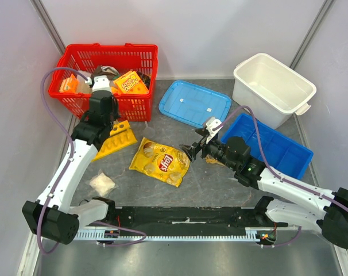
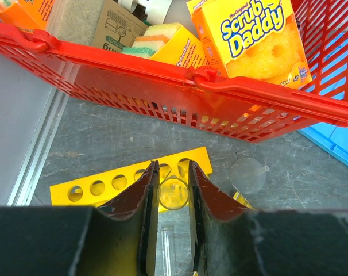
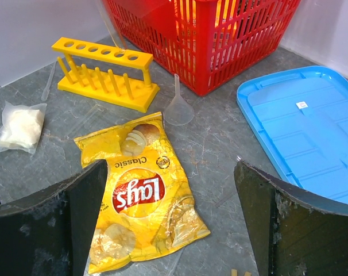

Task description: Organize the chemistry lab equipment

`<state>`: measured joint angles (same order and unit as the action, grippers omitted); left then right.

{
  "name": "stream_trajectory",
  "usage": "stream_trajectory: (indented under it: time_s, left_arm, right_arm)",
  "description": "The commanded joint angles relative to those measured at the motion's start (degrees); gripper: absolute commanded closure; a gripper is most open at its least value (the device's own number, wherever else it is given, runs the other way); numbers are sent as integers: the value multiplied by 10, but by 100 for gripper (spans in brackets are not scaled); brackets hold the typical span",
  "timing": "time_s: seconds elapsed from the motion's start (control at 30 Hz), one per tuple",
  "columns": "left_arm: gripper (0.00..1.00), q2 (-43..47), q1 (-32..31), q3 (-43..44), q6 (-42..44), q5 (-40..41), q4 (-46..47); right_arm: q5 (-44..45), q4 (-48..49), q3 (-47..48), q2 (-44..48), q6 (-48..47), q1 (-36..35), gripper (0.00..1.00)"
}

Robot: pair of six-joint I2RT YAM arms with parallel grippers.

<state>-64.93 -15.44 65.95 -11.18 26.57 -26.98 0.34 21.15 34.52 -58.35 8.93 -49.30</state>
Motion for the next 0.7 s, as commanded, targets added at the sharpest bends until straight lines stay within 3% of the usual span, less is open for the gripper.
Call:
stream_trajectory:
  time_s: [0.0, 0.67]
  left_arm:
    - [89, -11, 5, 1, 24, -1, 40]
    - [88, -54, 9, 15, 25, -14, 50]
  right_arm:
    - [11, 7, -3, 9, -10, -2, 2]
    - [12, 9, -1, -1, -15, -2, 2]
